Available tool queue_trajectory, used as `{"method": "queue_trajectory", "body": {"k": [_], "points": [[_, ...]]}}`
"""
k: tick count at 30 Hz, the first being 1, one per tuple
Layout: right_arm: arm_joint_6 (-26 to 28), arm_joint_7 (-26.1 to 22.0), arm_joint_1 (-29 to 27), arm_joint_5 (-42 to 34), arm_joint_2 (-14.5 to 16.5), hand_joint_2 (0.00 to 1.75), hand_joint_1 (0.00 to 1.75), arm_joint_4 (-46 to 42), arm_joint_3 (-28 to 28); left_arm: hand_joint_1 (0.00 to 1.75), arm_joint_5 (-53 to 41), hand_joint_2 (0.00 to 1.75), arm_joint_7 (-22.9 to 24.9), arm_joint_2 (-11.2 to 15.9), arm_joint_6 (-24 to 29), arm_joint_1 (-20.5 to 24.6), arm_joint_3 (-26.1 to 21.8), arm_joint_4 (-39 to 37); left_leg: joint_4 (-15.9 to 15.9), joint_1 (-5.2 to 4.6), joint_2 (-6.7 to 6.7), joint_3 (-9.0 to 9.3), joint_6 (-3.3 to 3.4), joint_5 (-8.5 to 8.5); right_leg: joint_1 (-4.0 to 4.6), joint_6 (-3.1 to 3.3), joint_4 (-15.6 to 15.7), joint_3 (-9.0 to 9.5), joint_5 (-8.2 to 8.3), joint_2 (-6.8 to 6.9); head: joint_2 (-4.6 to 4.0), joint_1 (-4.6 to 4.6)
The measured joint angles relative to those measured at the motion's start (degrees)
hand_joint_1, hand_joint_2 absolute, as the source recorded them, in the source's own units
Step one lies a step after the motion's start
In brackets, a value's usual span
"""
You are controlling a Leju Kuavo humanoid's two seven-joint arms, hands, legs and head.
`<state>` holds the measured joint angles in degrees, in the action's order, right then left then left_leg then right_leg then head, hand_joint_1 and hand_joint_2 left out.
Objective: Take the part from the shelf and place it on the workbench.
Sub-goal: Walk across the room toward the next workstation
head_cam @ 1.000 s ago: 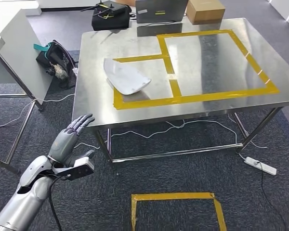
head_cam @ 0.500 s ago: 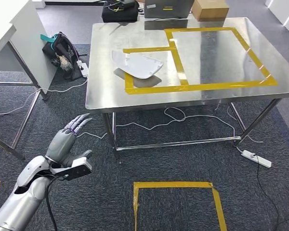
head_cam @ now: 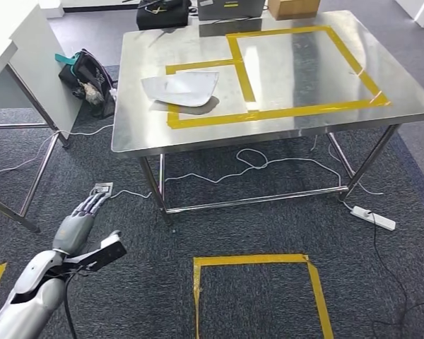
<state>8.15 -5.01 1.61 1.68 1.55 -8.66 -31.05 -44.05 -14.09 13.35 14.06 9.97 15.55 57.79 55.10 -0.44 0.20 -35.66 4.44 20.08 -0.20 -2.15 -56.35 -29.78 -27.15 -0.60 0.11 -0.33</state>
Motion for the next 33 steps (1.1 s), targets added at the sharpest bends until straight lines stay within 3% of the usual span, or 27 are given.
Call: {"method": "queue_trajectory", "body": {"k": [2, 4, 6, 8, 10, 13, 15, 17, 18, 19, 20, 22, 23, 25, 27, 28, 30, 32, 33], "points": [[0.3, 0.1, 0.0, -0.3, 0.0, 0.00, 0.00, 0.0, 0.0, 0.00, -0.1, 0.00, -0.5, 0.2, 2.0, -1.7, -2.3, -4.1, -0.4, 0.14, 0.01, -0.01, -0.72, -0.43, 0.15, 0.26, 0.0, -0.21, 0.12, 0.07, 0.00, 0.00], [0.6, 0.2, 0.0, -0.5, 0.0, 0.00, 0.00, 0.0, 0.0, 0.00, 0.5, 0.00, -1.3, 0.3, 3.3, -3.2, -4.7, -8.7, -0.8, 0.34, 0.01, -0.01, -2.45, -0.73, 0.27, 0.45, -0.1, -0.45, 0.20, 0.12, 0.00, -0.01], [0.9, 0.3, -0.1, -0.7, 0.0, 0.00, 0.00, 0.0, 0.1, 0.00, 1.4, 0.00, -2.6, 0.2, 4.4, -4.4, -7.4, -13.8, -1.1, 0.62, 0.01, -0.07, -4.67, -0.83, 0.39, 0.62, -0.2, -0.75, 0.20, 0.12, 0.00, 0.00], [1.4, 0.4, -0.1, -0.9, 0.0, 0.00, 0.00, 0.0, 0.2, 0.00, 2.6, 0.00, -3.9, 0.0, 5.0, -5.4, -10.2, -18.9, -1.2, 0.77, 0.02, -0.19, -5.89, -0.83, 0.44, 0.73, -0.3, -0.95, 0.17, 0.14, 0.00, 0.02], [1.8, 0.4, -0.1, -1.1, 0.0, 0.00, 0.00, 0.0, 0.3, 0.00, 4.1, 0.00, -4.8, -0.3, 5.0, -6.1, -12.9, -23.6, -1.0, 0.64, 0.01, -0.36, -5.50, -0.56, 0.19, 0.47, 0.0, -0.92, 0.31, 0.19, 0.00, 0.01], [2.6, 0.5, -0.2, -1.4, 0.0, 0.00, 0.00, 0.0, 0.3, 0.00, 6.1, 0.00, -5.5, -1.5, 4.5, -7.3, -16.7, -29.5, -2.9, 0.84, -0.06, 0.47, -4.09, -1.11, 0.25, -0.23, 0.0, -0.85, -0.26, 0.30, 0.00, 0.04], [3.1, 0.6, -0.3, -1.6, 0.0, 0.00, 0.00, 0.0, 0.3, 0.00, 7.4, 0.00, -5.5, -3.1, 3.9, -8.0, -19.0, -33.5, -4.1, 1.35, -0.21, 1.14, -3.86, -1.85, 0.22, -0.76, -4.6, -2.69, -3.59, 0.31, 0.00, 0.32], [3.4, 0.8, -0.4, -1.7, -0.1, 0.00, 0.00, 0.0, 0.4, 0.00, 8.8, 0.00, -4.7, -5.0, 2.9, -8.9, -21.0, -37.0, -4.2, 1.56, -0.57, 0.96, -3.90, -2.02, -0.19, -1.54, -12.0, -5.80, -7.70, 0.32, 0.00, 0.45], [3.4, 0.9, -0.5, -1.8, -0.1, 0.00, 0.00, 0.0, 0.4, 0.00, 9.4, 0.00, -3.8, -6.0, 2.3, -9.4, -22.0, -38.5, -4.1, 1.68, -0.91, 0.76, -4.05, -2.11, -0.43, -1.93, -14.2, -6.61, -8.52, 0.32, 0.00, 0.46], [3.5, 1.0, -0.6, -1.9, -0.1, 0.00, 0.00, 0.0, 0.4, 0.00, 10.1, 0.00, -2.5, -7.1, 1.6, -9.8, -22.9, -39.9, -3.9, 1.89, -1.38, 0.47, -4.31, -2.22, -0.66, -2.33, -14.3, -6.35, -8.22, 0.30, 0.00, 0.46], [3.6, 1.1, -0.7, -2.0, -0.1, 0.00, 0.00, 0.0, 0.5, 0.00, 10.6, 0.00, -1.1, -8.2, 1.0, -10.1, -23.7, -41.0, -3.6, 2.20, -1.98, 0.07, -4.68, -2.33, -0.93, -2.75, -12.0, -4.86, -6.87, 0.17, 0.00, 0.46], [3.8, 1.2, -0.7, -2.2, 0.0, 0.00, 0.00, 0.0, 0.7, 0.00, 11.4, 0.00, 2.0, -9.8, -0.1, -10.3, -25.1, -42.7, -2.2, 2.75, -3.30, -1.05, -5.72, -2.36, -1.49, -3.64, -4.3, -0.55, -3.90, -1.17, 0.01, 0.59], [3.9, 1.3, -0.6, -2.2, 0.1, 0.00, 0.00, 0.0, 0.7, 0.00, 11.7, 0.00, 3.6, -10.4, -0.6, -10.3, -25.8, -43.3, -1.4, 2.88, -3.88, -1.61, -6.24, -2.27, -1.66, -3.51, -1.7, 0.78, -3.08, -1.81, 0.00, 0.69], [4.1, 1.3, -0.4, -2.2, 0.3, 0.00, 0.00, 0.0, 0.8, 0.00, 12.3, 0.00, 6.6, -11.3, -1.2, -10.5, -27.0, -44.2, -0.7, 2.80, -4.67, -2.20, -6.81, -2.29, -1.55, -2.33, -1.0, 1.08, -3.00, -2.18, -0.01, 0.59], [4.4, 1.4, -0.4, -2.3, 0.3, 0.00, 0.00, 0.0, 0.9, 0.00, 12.6, 0.00, 8.7, -12.0, -1.6, -10.8, -28.0, -45.0, -0.6, 2.88, -4.92, -2.38, -6.95, -2.52, -1.51, -0.95, -1.5, 0.88, -2.80, -1.16, -0.01, 0.15], [4.5, 1.4, -0.4, -2.3, 0.3, 0.00, 0.00, 0.0, 1.0, 0.00, 12.8, 0.00, 9.3, -12.4, -1.8, -11.0, -28.4, -45.3, 0.1, 2.86, -4.32, -2.70, -6.98, -1.90, -1.46, -0.48, -1.7, 0.79, -2.64, -0.65, -0.01, -0.01], [4.7, 1.5, -0.4, -2.3, 0.3, 0.00, 0.00, 0.0, 1.1, 0.00, 13.5, 0.00, 11.0, -13.2, -2.1, -11.1, -29.3, -45.8, 5.0, 2.62, -2.34, -4.72, -6.86, 1.69, -1.34, 0.31, -1.8, 0.71, -2.21, 0.46, -0.01, -0.33], [5.0, 1.5, -0.6, -2.4, 0.3, 0.00, 0.00, 0.0, 1.2, 0.00, 14.2, 0.00, 12.7, -14.0, -2.4, -11.0, -30.2, -45.9, 14.0, 2.37, -1.11, -8.15, -6.55, 6.73, -1.07, 0.70, -1.8, 0.53, -1.93, 1.75, -0.01, -0.51], [5.2, 1.6, -0.7, -2.5, 0.3, 0.00, 0.00, 0.0, 1.2, 0.00, 14.3, 0.00, 13.2, -14.4, -2.7, -11.0, -30.5, -46.0, 17.6, 2.31, -0.95, -9.32, -6.38, 8.37, -0.95, 0.79, -1.8, 0.35, -1.85, 2.51, 0.00, -0.55]]}}
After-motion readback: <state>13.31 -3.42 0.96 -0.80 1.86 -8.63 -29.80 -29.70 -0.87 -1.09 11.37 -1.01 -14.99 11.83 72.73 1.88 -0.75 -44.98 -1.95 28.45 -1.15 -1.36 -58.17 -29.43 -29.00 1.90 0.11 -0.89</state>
